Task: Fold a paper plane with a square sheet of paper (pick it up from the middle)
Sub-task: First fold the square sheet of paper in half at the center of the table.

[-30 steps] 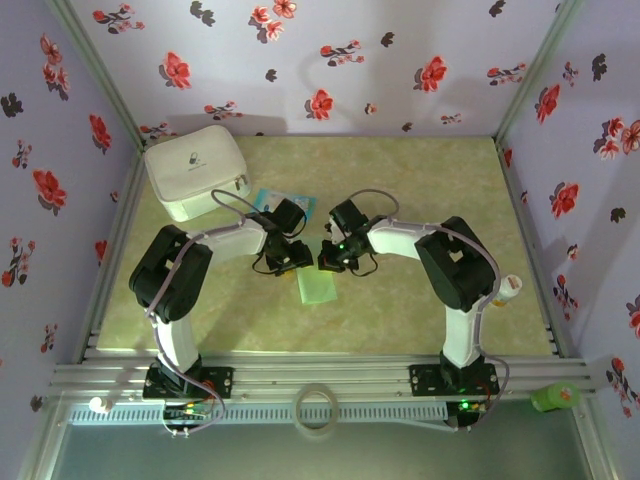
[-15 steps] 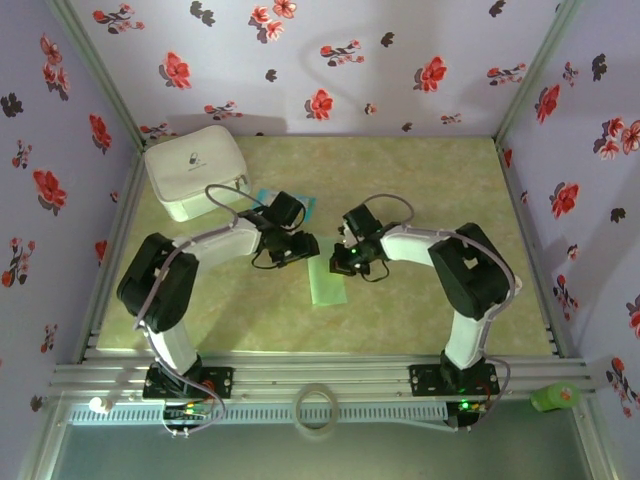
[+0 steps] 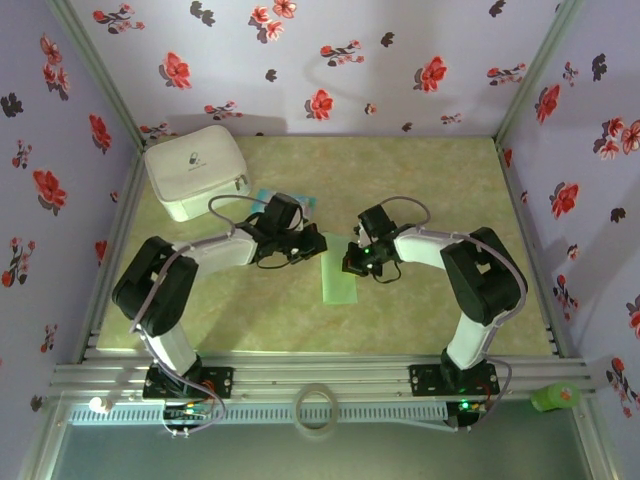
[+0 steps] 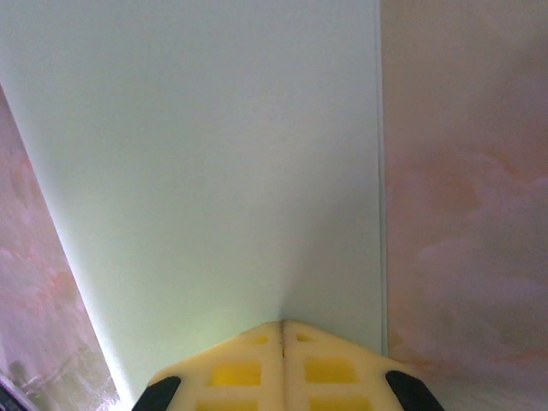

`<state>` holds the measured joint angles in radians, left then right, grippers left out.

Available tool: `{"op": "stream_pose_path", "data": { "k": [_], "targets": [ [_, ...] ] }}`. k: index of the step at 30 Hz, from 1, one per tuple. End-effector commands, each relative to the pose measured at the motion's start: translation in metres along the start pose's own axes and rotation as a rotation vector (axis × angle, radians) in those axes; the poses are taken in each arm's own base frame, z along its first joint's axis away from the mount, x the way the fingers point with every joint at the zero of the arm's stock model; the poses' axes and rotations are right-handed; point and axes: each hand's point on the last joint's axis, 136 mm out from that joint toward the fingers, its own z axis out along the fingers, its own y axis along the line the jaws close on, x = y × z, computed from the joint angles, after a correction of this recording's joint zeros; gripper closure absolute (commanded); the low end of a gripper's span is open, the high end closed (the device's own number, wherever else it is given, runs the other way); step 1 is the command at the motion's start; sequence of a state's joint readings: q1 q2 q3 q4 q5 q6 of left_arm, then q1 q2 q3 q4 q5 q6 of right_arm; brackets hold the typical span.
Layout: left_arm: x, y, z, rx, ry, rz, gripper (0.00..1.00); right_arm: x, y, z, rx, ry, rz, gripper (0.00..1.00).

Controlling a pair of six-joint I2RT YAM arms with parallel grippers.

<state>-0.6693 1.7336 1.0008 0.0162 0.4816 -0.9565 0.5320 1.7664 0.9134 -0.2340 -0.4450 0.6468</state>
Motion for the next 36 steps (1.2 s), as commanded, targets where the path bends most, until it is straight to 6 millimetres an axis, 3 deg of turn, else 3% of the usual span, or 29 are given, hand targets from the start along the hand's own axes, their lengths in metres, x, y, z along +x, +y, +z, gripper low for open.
{"op": "stream_pose_path", "data": {
  "k": [1,16,32,36],
  "targets": [
    [0.007,-0.011,0.009,0.078,0.041,0.034,1.00,0.014,-0.039,0.004,0.144,0.027,0.071,1.00],
    [0.025,0.021,0.038,-0.016,0.133,0.073,1.00,0.014,-0.041,0.003,0.157,0.028,0.071,1.00],
    [0.051,0.097,0.040,-0.226,0.175,0.096,1.00,0.022,-0.052,0.005,0.192,0.042,0.085,1.00],
    [0.052,0.105,0.040,-0.252,0.178,0.084,1.00,0.025,-0.057,0.006,0.210,0.047,0.089,1.00]
  ]
}}
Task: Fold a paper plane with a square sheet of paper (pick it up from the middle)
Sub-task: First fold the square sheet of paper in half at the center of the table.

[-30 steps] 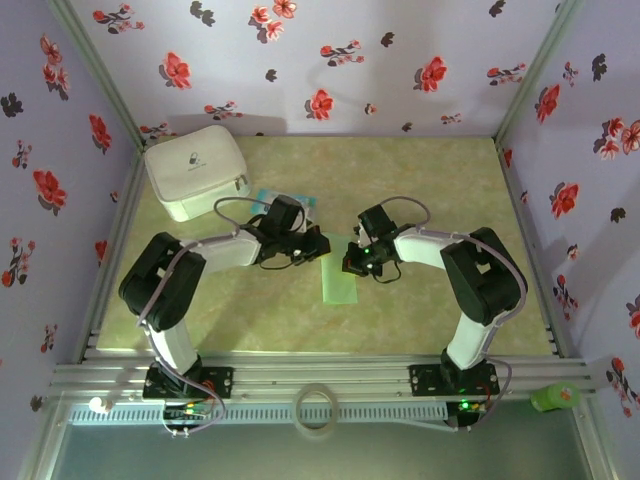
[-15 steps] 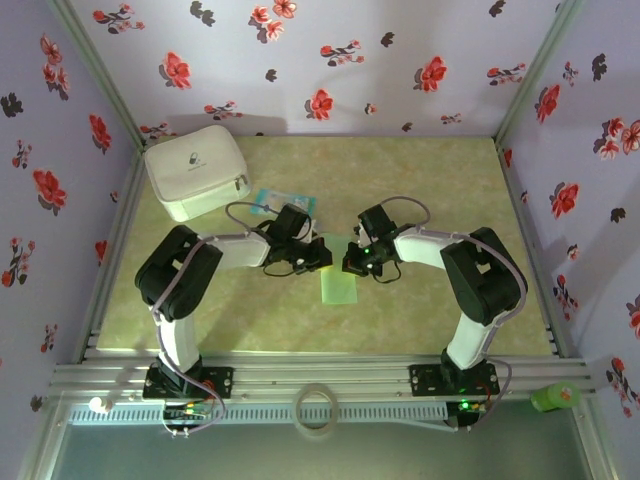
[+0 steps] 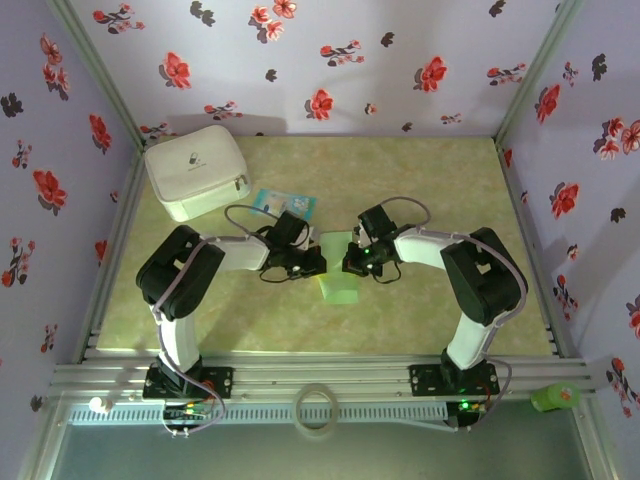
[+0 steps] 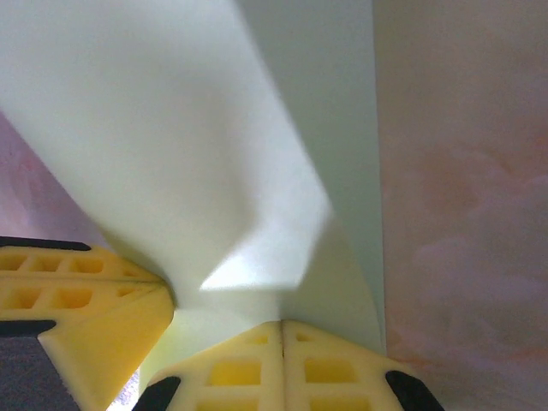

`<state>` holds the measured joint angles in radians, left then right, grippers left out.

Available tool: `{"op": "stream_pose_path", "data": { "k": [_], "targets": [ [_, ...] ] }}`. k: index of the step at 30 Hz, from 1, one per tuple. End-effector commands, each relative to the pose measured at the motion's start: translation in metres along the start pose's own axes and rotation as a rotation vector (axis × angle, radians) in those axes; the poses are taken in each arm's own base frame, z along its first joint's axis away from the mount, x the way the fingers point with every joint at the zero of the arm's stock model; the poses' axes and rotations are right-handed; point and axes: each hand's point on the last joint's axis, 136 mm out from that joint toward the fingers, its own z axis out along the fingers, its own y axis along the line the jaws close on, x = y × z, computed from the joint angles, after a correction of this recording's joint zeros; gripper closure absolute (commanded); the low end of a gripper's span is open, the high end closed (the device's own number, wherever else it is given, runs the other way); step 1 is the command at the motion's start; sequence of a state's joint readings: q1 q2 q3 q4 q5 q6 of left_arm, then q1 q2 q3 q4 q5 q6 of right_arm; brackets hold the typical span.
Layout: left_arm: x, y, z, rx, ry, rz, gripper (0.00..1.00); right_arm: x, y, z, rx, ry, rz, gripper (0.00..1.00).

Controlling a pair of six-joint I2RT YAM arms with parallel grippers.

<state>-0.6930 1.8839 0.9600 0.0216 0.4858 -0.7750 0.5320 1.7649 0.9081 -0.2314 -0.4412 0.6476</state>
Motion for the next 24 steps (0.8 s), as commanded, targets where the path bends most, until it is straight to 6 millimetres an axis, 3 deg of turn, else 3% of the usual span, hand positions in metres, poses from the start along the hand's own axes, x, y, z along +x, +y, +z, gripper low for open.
{"op": "stream_pose_path", "data": {
  "k": [1,8,13,24],
  "targets": [
    [0.019,0.038,0.007,-0.123,0.053,-0.035,1.00,0.025,-0.055,0.006,0.207,0.049,0.085,1.00],
    [-0.005,-0.023,-0.027,0.006,-0.004,-0.055,1.00,0.023,-0.054,0.001,0.211,0.033,0.080,1.00],
    [-0.008,-0.052,-0.032,0.134,-0.008,-0.097,1.00,0.021,-0.053,0.000,0.210,0.017,0.089,1.00],
    [0.014,-0.029,-0.001,0.117,0.084,-0.163,1.00,0.022,-0.055,0.000,0.212,0.016,0.090,1.00]
  ]
}}
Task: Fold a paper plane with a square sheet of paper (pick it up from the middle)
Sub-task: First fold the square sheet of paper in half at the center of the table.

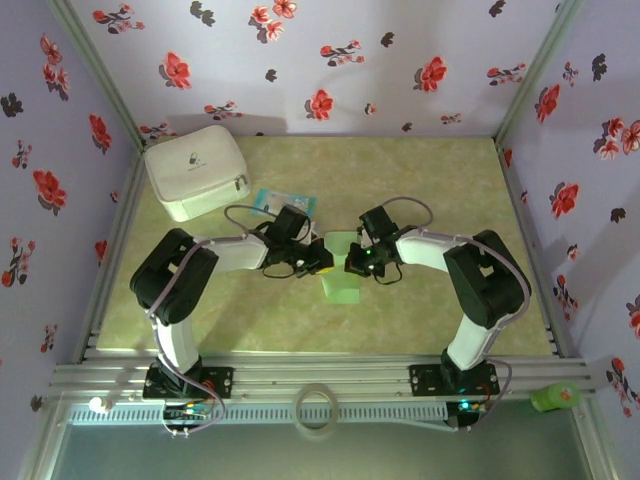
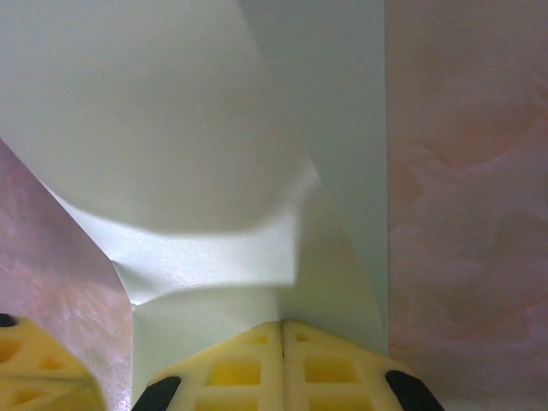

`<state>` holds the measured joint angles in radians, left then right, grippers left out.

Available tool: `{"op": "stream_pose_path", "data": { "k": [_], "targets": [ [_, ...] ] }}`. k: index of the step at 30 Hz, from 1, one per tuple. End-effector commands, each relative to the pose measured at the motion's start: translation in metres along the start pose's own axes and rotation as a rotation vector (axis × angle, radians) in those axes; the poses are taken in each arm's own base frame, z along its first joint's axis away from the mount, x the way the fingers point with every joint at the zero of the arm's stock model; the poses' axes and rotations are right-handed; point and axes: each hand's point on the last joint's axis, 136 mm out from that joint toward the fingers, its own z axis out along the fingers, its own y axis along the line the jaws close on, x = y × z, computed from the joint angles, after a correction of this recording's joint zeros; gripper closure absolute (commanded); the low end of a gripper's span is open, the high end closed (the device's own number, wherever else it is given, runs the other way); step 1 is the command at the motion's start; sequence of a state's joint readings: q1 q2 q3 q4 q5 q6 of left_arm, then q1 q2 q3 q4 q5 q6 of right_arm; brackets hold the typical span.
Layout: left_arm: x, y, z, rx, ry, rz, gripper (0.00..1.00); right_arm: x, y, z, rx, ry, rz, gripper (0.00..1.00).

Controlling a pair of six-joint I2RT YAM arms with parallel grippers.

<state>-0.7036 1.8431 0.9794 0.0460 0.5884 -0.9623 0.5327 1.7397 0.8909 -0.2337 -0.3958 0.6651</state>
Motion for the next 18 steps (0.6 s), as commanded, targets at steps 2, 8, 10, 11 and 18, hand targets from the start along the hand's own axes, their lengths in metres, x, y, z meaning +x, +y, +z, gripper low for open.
{"op": "stream_pose_path", "data": {
  "k": [2,8,10,11,18],
  "targets": [
    [0.018,0.024,0.013,-0.043,0.069,-0.034,1.00,0.022,-0.049,0.006,0.184,0.048,0.074,1.00],
    [0.035,0.070,0.010,-0.188,0.094,-0.030,1.00,0.024,-0.052,0.007,0.191,0.049,0.079,1.00],
    [0.039,0.083,0.006,-0.240,0.096,-0.018,1.00,0.025,-0.052,0.007,0.192,0.050,0.080,1.00],
    [0.040,0.084,0.005,-0.247,0.097,-0.014,1.00,0.025,-0.054,0.008,0.195,0.048,0.083,1.00],
    [0.017,0.030,-0.011,-0.136,0.013,0.027,1.00,0.023,-0.050,0.006,0.184,0.043,0.086,1.00]
  ]
}}
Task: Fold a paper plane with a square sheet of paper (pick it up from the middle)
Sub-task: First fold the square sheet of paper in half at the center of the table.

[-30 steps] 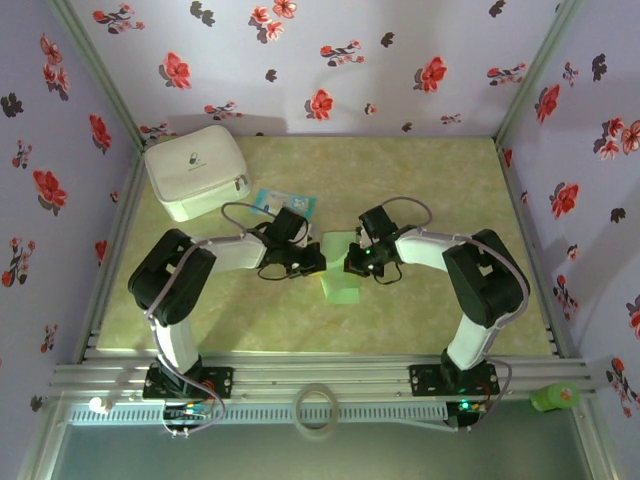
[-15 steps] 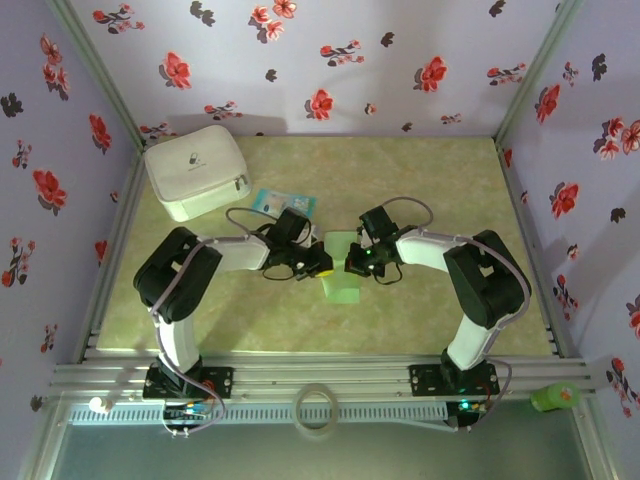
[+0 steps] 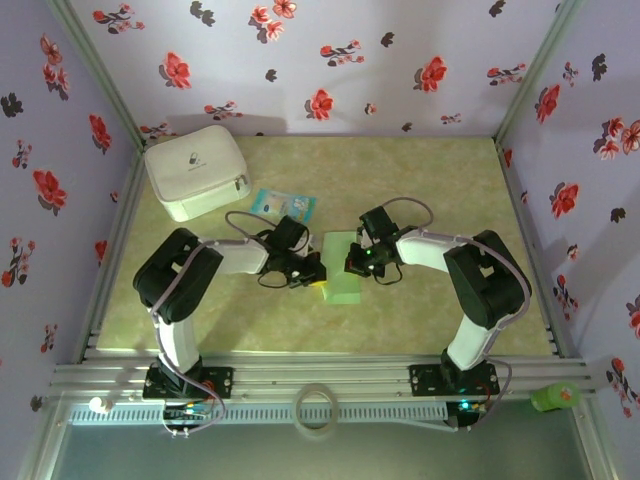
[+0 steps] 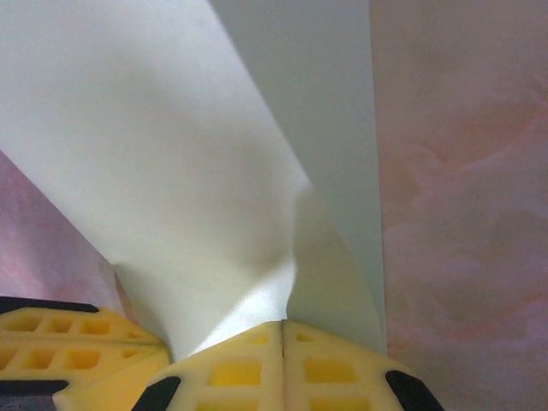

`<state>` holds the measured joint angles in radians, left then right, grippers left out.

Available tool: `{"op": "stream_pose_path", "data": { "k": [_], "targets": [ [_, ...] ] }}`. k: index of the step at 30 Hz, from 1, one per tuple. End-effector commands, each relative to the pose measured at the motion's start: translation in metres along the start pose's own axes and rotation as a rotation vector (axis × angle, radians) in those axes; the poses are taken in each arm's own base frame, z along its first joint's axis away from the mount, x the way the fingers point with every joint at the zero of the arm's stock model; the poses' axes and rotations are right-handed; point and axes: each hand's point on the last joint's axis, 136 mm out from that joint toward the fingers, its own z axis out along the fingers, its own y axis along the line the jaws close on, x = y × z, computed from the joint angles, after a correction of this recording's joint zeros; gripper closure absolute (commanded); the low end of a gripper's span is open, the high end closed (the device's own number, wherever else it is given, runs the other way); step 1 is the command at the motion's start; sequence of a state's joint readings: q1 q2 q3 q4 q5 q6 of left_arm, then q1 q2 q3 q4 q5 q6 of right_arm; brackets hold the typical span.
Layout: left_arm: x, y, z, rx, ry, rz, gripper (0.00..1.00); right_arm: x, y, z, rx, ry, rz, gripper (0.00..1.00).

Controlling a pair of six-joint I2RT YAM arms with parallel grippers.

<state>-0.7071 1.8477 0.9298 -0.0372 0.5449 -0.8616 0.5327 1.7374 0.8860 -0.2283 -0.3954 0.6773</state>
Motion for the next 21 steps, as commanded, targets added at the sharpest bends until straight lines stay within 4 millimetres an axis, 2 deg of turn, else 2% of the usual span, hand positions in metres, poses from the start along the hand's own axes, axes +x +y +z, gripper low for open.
{"op": "stream_pose_path", "data": {
  "k": [1,4,5,12,16,21],
  "targets": [
    [-0.008,-0.018,-0.018,0.009,-0.048,-0.016,1.00,0.022,-0.050,0.005,0.185,0.041,0.075,1.00],
    [-0.014,-0.043,-0.018,0.107,-0.044,-0.033,1.00,0.020,-0.048,0.004,0.186,0.040,0.071,1.00],
    [-0.014,-0.045,-0.015,0.127,-0.038,-0.045,1.00,0.021,-0.048,0.004,0.188,0.041,0.071,1.00],
    [0.004,-0.030,0.008,0.114,0.009,-0.083,1.00,0.021,-0.048,0.002,0.188,0.037,0.069,1.00],
    [0.023,-0.010,0.018,0.069,0.053,-0.082,1.00,0.023,-0.051,0.003,0.195,0.042,0.069,1.00],
    [0.048,0.035,0.021,-0.053,0.089,-0.087,1.00,0.023,-0.053,0.004,0.202,0.042,0.068,1.00]
  ]
}}
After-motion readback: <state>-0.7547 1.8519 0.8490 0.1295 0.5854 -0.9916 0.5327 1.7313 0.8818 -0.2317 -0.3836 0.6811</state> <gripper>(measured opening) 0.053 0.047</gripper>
